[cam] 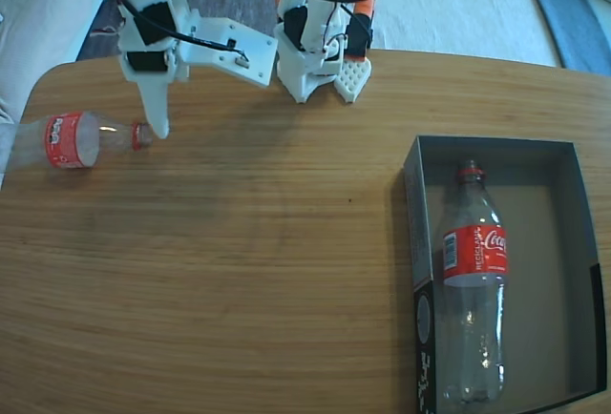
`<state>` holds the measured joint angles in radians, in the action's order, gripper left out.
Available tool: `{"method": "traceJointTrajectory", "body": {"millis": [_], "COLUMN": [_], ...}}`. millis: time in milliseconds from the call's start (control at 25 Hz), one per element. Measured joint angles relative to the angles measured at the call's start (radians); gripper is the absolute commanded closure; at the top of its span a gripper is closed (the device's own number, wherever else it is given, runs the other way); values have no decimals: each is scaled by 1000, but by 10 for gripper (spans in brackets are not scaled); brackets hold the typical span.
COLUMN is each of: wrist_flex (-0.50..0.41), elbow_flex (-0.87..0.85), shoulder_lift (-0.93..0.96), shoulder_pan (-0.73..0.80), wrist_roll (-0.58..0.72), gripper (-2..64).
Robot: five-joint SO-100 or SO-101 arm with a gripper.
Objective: Grasp the bottles and put them in the box.
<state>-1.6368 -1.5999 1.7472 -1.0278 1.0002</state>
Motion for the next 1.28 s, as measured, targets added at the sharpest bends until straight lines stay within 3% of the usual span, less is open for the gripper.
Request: {"method": "traceJointTrajectory", "body": {"millis": [280,720,1280], "wrist_flex": [9,117,156], "elbow_flex": [0,0,100], "shoulder_lift": [-94,-163,-350], "shoulder_pan": [-66,-172,-284], "wrist_roll": [110,293,302], "gripper": [137,138,130]}}
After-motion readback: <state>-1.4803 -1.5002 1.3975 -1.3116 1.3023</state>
